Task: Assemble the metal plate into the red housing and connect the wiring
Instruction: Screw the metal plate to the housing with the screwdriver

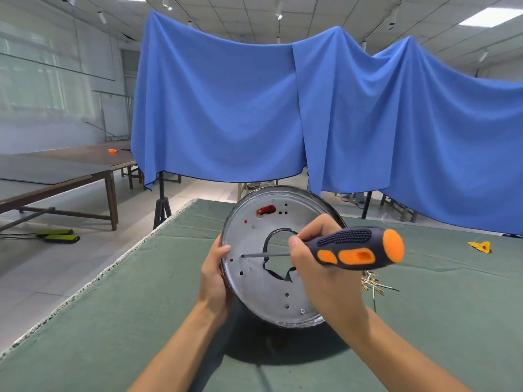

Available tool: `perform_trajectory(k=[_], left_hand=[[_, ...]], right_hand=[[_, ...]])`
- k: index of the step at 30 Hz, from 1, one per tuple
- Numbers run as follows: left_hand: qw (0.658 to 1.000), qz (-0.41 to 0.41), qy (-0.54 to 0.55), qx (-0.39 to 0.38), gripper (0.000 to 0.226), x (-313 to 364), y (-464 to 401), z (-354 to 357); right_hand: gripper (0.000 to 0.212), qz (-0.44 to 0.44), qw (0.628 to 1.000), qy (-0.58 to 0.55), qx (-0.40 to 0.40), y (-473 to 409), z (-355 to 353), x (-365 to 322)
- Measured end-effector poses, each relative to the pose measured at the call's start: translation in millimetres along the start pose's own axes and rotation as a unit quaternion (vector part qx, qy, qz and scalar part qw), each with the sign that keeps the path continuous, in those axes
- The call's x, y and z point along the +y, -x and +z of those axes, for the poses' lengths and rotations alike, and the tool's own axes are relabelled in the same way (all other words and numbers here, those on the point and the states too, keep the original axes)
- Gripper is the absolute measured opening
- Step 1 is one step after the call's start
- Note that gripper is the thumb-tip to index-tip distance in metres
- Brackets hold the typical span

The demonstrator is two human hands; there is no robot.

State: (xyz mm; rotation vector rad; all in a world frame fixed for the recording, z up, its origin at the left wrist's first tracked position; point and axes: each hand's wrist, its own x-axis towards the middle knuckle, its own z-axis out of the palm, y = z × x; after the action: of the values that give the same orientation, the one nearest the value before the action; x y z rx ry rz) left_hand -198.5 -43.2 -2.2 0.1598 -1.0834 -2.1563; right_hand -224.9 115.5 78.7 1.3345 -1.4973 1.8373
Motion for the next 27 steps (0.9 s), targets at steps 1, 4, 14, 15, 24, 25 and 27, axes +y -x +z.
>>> perform_trajectory(k=[1, 4, 14, 15, 24, 25, 27], left_hand=[[1.000, 0.005, 0.003, -0.009, 0.040, 0.4, 0.0, 0.2], [0.999, 0.014, 0.010, -0.031, 0.039, 2.7, 0.5, 2.1], [0.998, 0.024, -0.010, -0.049, 0.048, 6.0, 0.7, 5.0], [0.998, 0.025, -0.011, -0.049, 0.052, 6.2, 0.9, 5.2], [0.998, 0.031, -0.007, -0.053, 0.049, 5.9, 0.6, 3.2], [0.998, 0.033, -0.009, -0.054, 0.049, 5.9, 0.5, 2.9], [0.998, 0.035, -0.013, -0.057, 0.049, 6.0, 0.8, 3.0]], right_hand=[[0.016, 0.005, 1.000, -0.005, 0.002, 0.6, 0.6, -1.4], [0.018, 0.024, 0.999, -0.024, 0.013, 0.7, 2.9, -4.5], [0.022, 0.058, 0.998, -0.029, 0.020, -1.4, 8.5, -7.5], [0.021, 0.060, 0.998, -0.028, 0.021, -1.4, 8.3, -7.1], [0.016, 0.057, 0.998, -0.026, 0.012, -0.5, 7.2, -6.8], [0.015, 0.056, 0.998, -0.026, 0.010, -0.1, 7.0, -6.8], [0.015, 0.051, 0.998, -0.028, 0.010, 0.5, 6.7, -6.5]])
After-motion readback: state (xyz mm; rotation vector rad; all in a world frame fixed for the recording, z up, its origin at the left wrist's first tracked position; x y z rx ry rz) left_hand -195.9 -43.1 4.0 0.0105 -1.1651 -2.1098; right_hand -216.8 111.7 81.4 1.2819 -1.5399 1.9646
